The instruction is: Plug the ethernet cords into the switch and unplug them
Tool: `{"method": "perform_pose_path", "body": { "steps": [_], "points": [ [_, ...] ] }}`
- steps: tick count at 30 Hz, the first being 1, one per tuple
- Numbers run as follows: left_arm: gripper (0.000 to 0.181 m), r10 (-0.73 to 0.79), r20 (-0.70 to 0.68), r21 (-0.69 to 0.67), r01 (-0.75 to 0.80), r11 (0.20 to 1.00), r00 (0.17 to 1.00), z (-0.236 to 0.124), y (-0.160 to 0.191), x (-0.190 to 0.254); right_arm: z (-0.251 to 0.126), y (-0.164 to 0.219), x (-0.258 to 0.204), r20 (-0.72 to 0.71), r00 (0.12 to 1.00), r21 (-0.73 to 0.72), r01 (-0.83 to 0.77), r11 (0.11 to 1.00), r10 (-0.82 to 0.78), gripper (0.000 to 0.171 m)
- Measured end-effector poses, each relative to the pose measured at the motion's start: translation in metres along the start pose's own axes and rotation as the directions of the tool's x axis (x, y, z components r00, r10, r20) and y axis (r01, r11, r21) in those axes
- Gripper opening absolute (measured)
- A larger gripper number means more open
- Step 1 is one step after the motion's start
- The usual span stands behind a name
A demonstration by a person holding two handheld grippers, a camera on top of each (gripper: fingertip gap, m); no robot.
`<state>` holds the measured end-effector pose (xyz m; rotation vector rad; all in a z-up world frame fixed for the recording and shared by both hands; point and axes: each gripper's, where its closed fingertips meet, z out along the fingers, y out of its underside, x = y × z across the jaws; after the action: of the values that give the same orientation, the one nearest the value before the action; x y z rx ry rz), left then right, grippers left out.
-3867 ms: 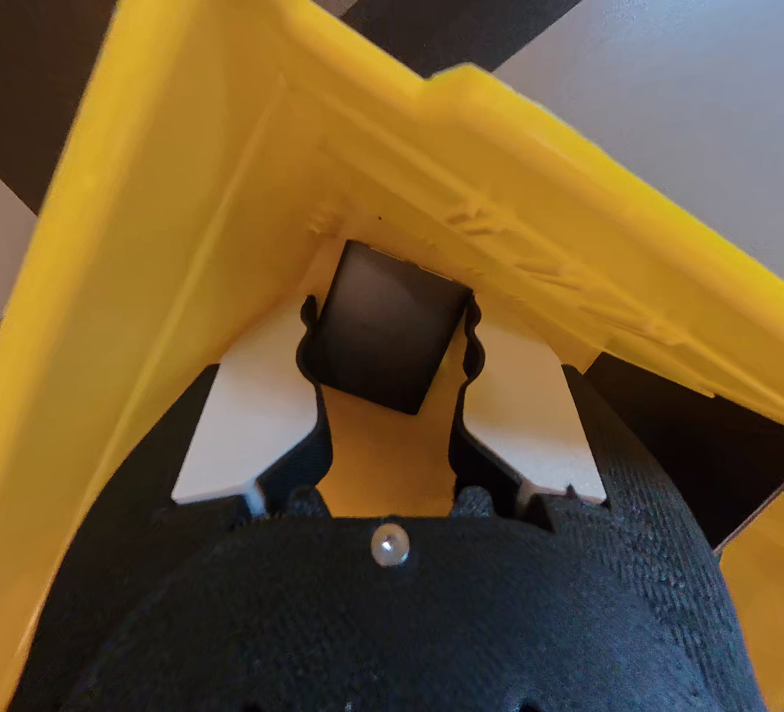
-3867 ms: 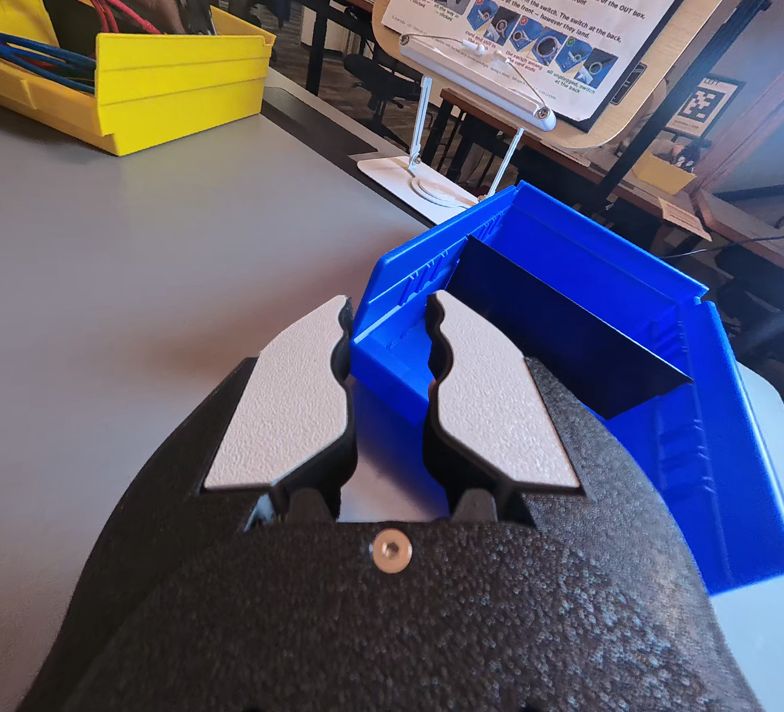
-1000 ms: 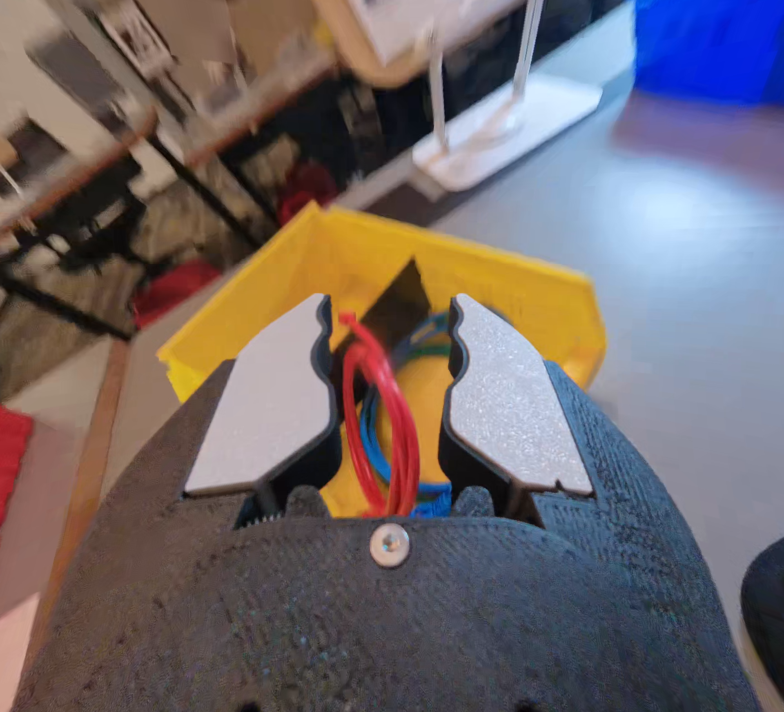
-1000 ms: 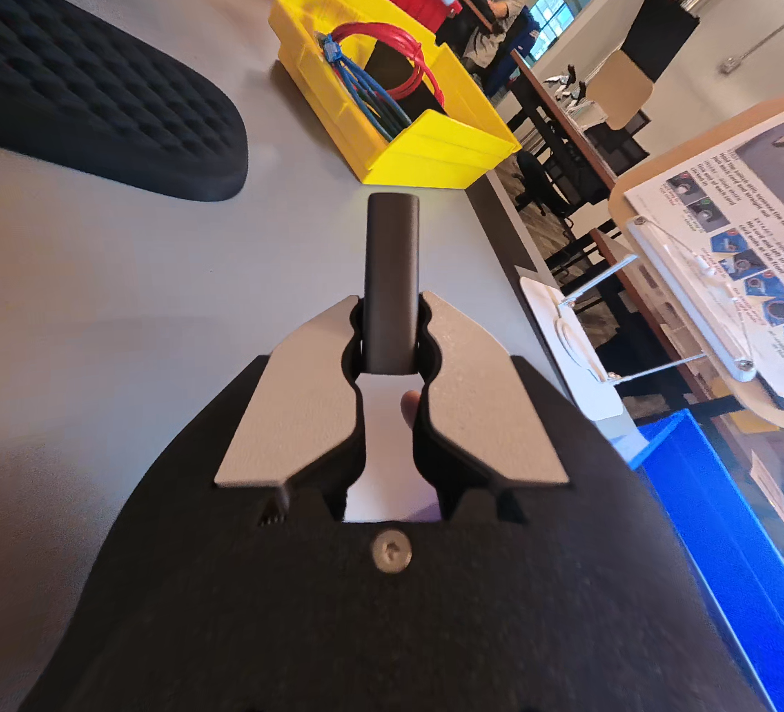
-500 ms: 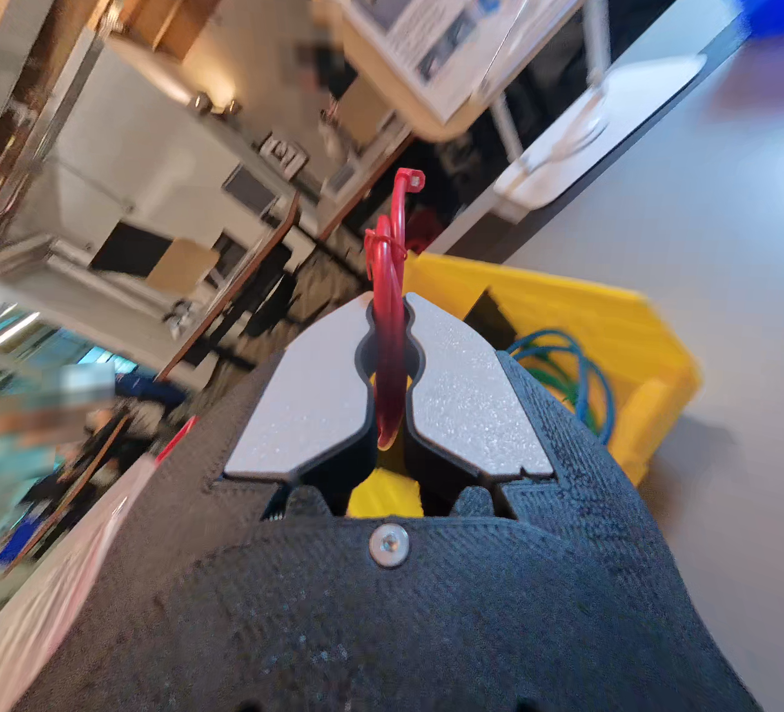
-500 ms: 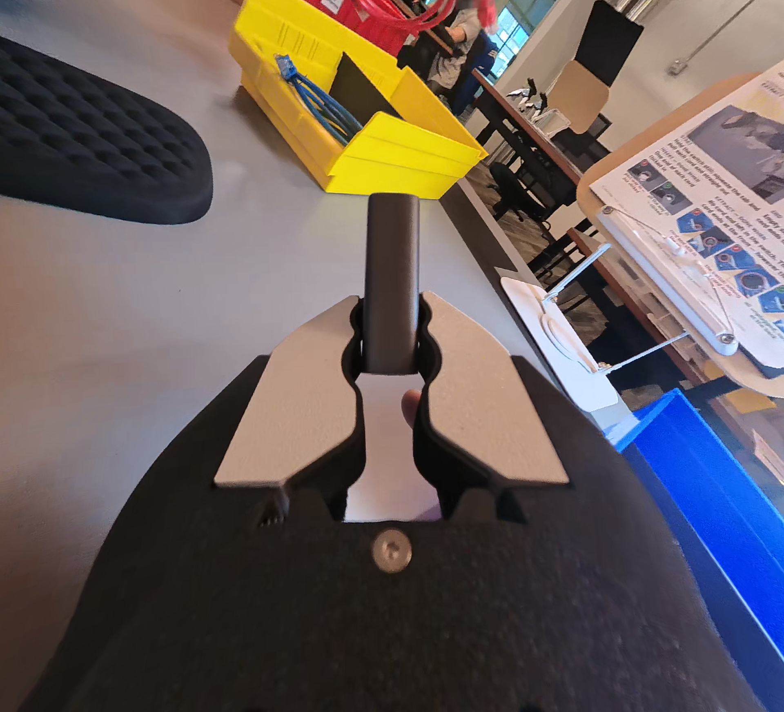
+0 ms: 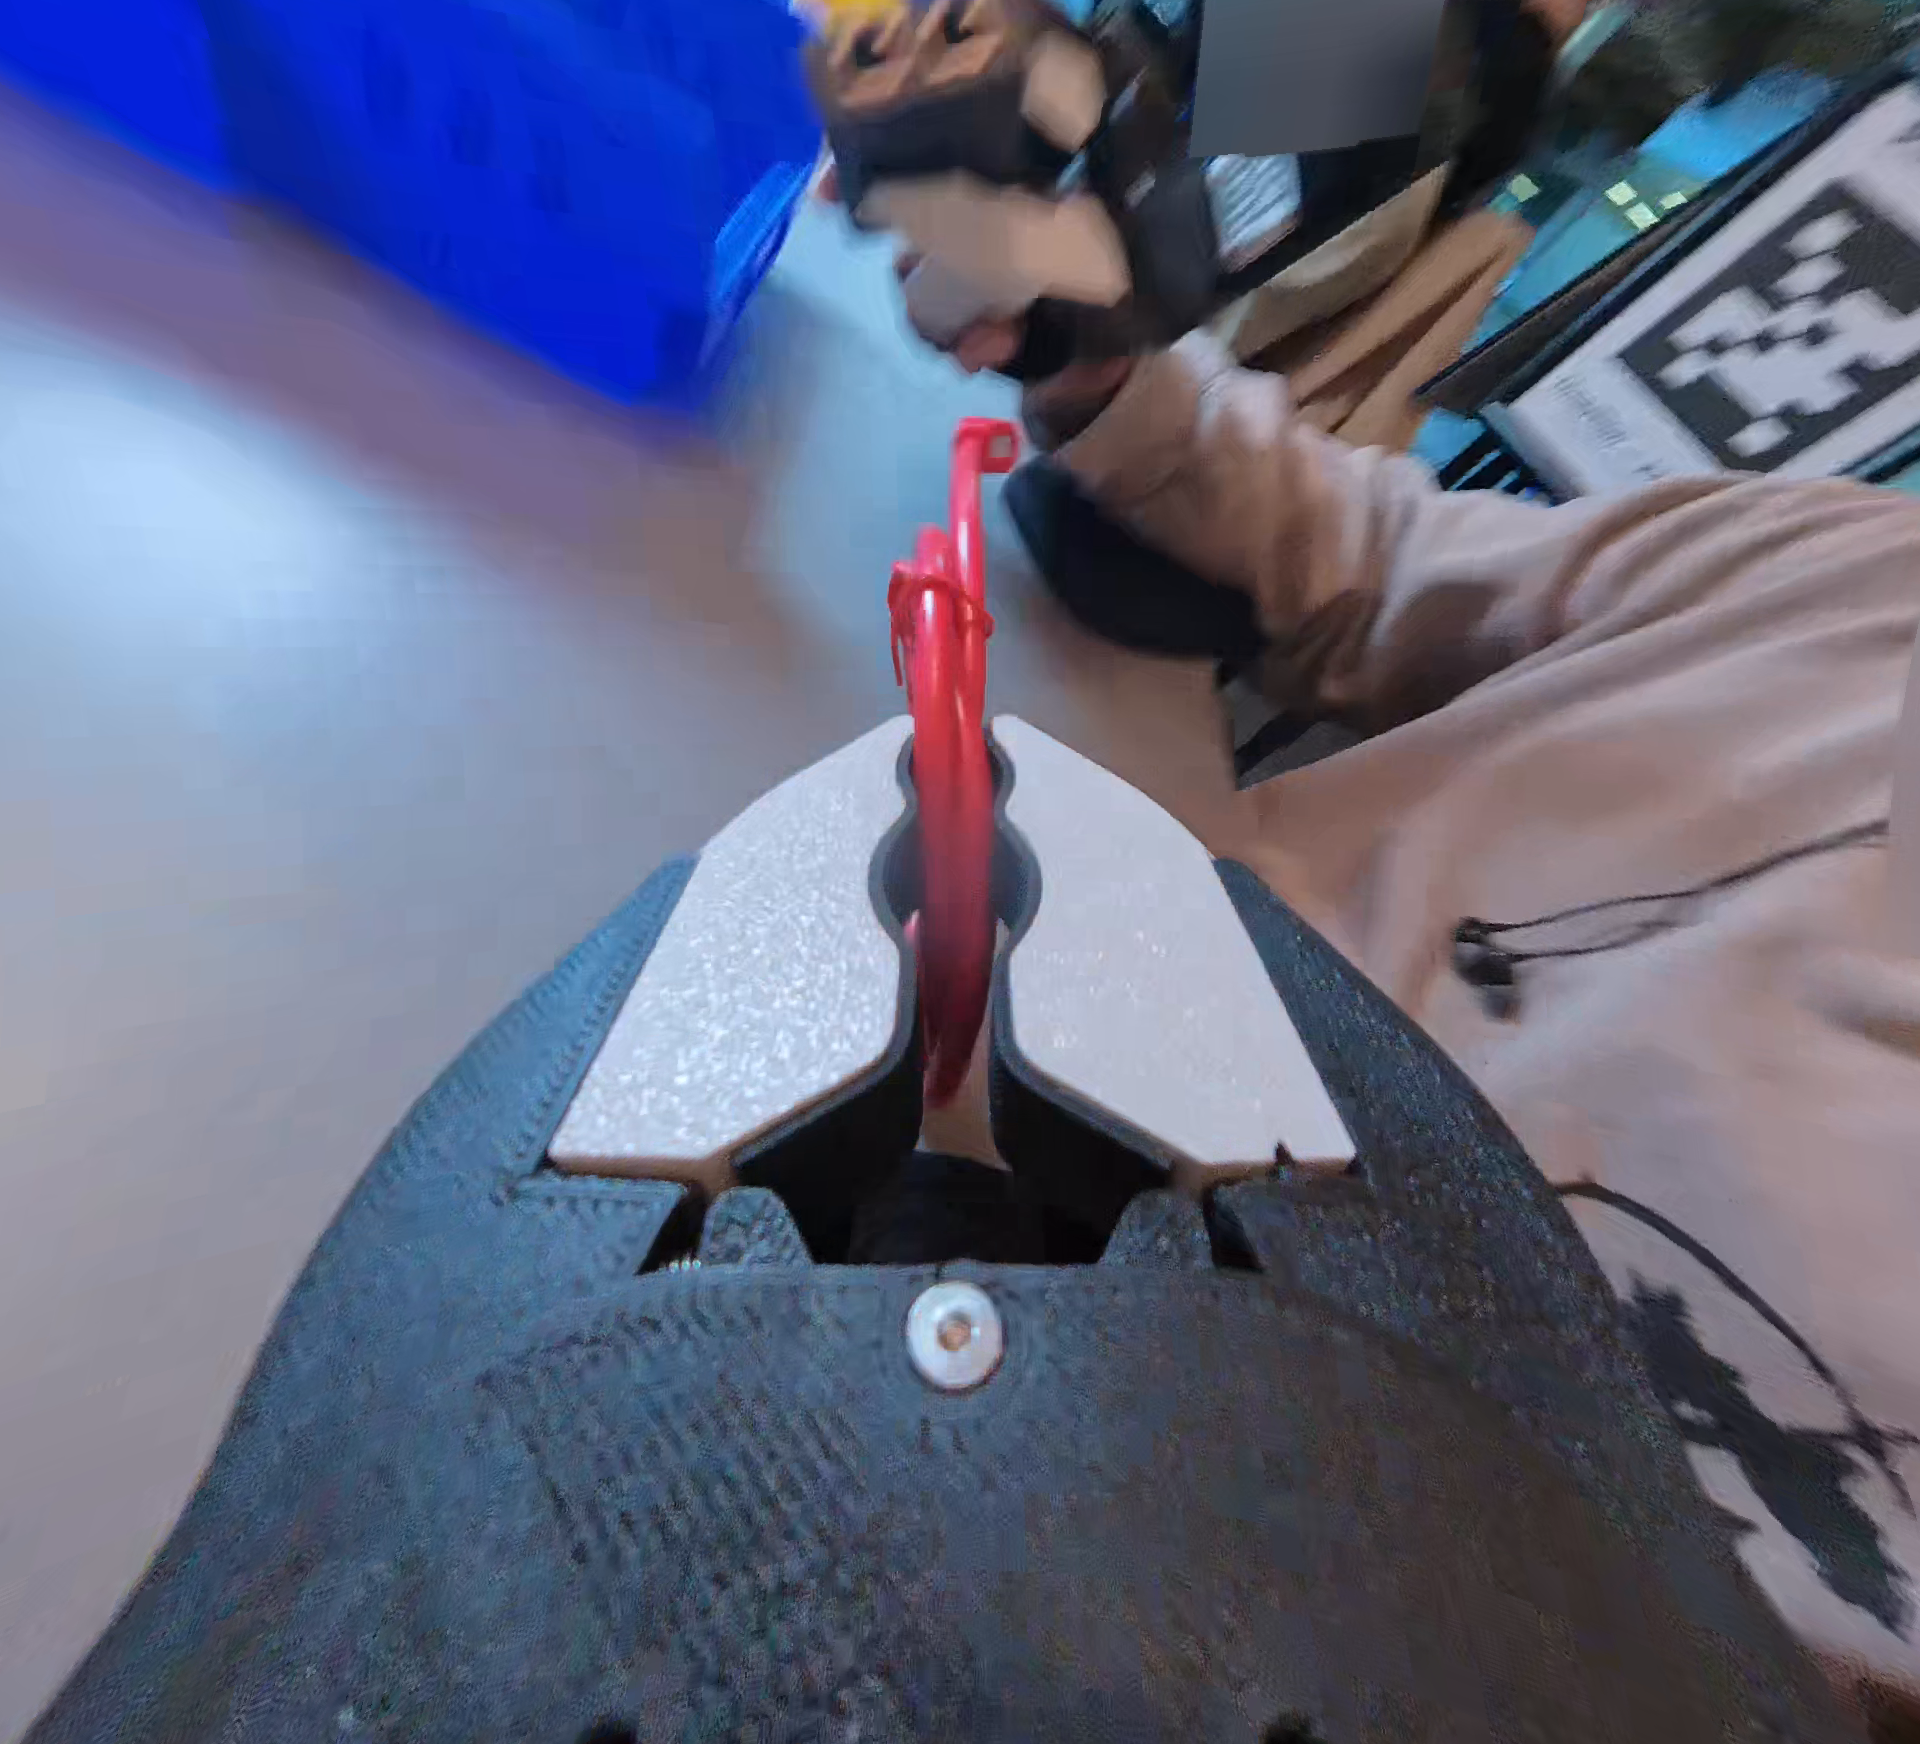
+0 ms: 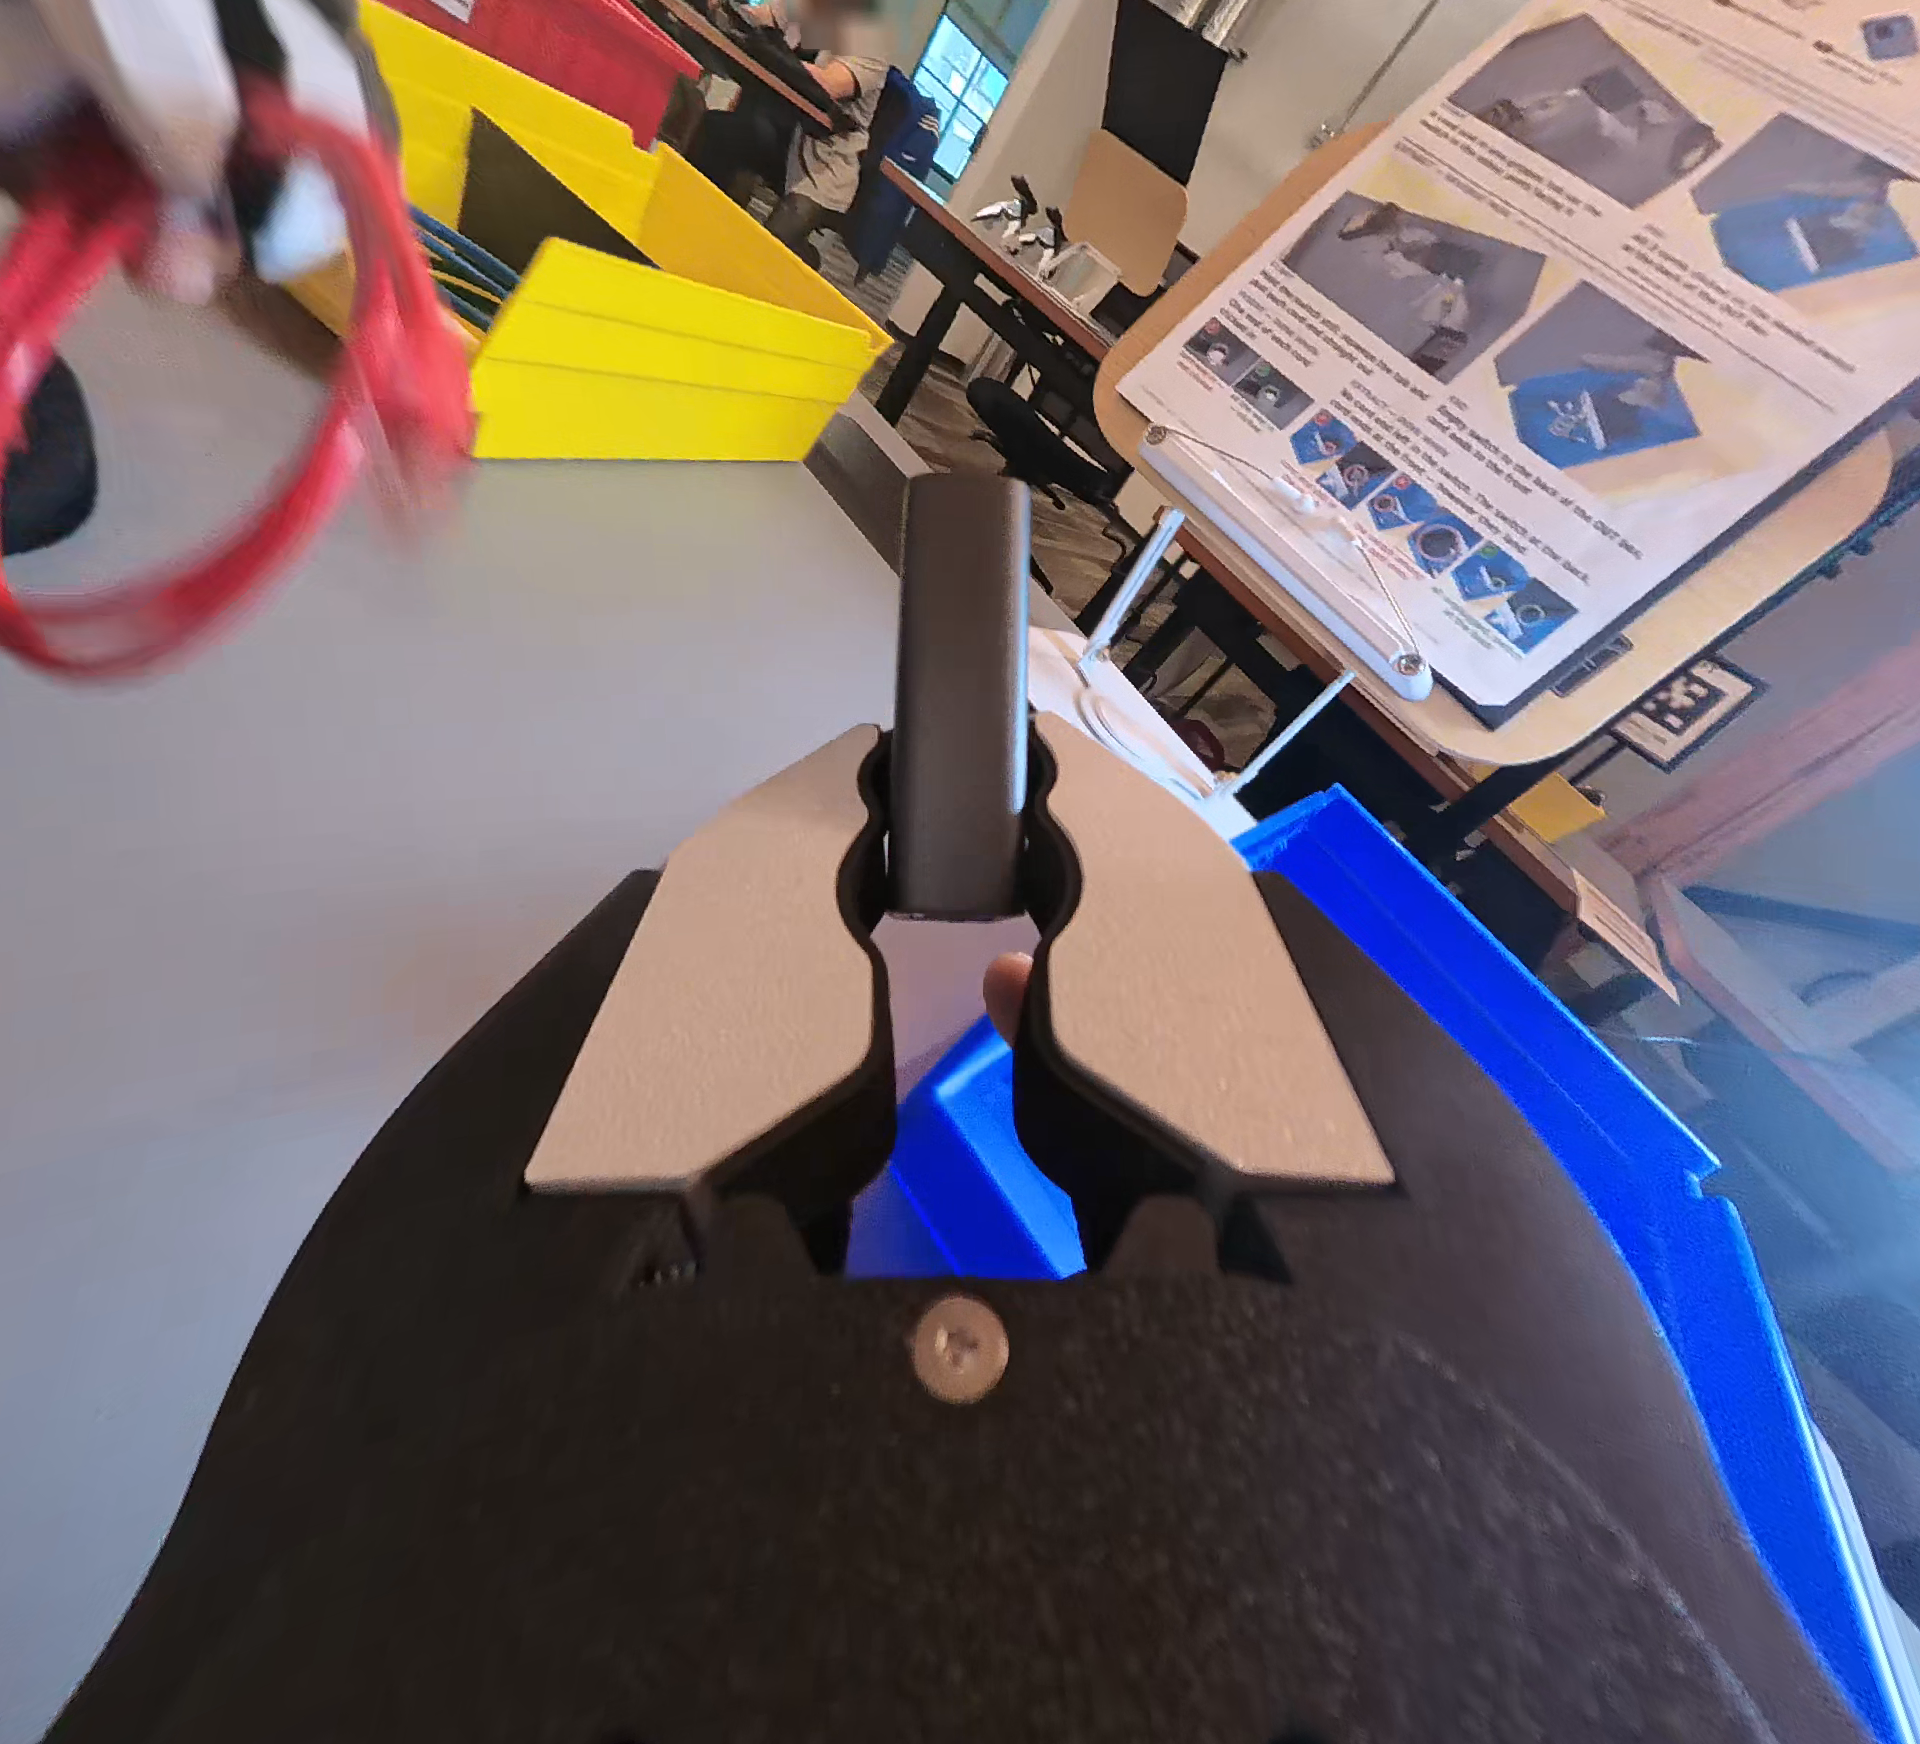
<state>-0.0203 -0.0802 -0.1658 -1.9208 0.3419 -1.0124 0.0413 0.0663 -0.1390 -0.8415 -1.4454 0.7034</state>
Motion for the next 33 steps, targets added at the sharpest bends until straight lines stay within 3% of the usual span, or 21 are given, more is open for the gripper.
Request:
{"method": "perform_pose_path", "body": {
  "steps": [3, 6, 10, 12, 21, 27, 33],
  "points": [
    [0.013, -0.055, 0.082, -0.104, 0.063, 0.993, 0.995, 0.018, 0.028, -0.031, -0.001, 0.004, 0.001, 0.001, 1.0, -0.016, 0.005, 1.0, -0.005, 0.022],
    [0.028, 0.18, 0.33, -0.26, -0.094, 0.961, 0.927, 0.008, 0.041, -0.069, -0.002, 0.004, -0.001, 0.012, 1.0, -0.019, 0.021, 1.0, -0.021, 0.022],
    [0.035, 0.448, 0.477, -0.38, -0.282, 0.881, 0.756, -0.006, 0.027, -0.083, -0.001, 0.002, -0.004, 0.025, 0.999, -0.018, 0.034, 0.999, -0.033, 0.022],
    [0.037, 0.512, 0.478, -0.393, -0.347, 0.851, 0.714, -0.004, 0.018, -0.079, 0.0, 0.005, -0.006, 0.032, 0.999, -0.031, 0.044, 0.999, -0.043, 0.022],
    [0.034, 0.579, 0.37, -0.548, -0.332, 0.768, 0.727, 0.048, 0.017, -0.12, 0.002, 0.015, -0.012, 0.047, 0.995, -0.069, 0.094, 0.993, -0.091, 0.022],
    [0.03, 0.56, 0.258, -0.612, -0.315, 0.725, 0.788, 0.077, 0.024, -0.132, 0.003, 0.021, -0.015, 0.063, 0.994, -0.081, 0.089, 0.993, -0.084, 0.022],
    [0.011, 0.509, 0.213, -0.609, -0.294, 0.737, 0.834, 0.082, 0.028, -0.128, 0.004, 0.021, -0.02, 0.076, 0.993, -0.085, 0.098, 0.992, -0.091, 0.022]
  ]
}}
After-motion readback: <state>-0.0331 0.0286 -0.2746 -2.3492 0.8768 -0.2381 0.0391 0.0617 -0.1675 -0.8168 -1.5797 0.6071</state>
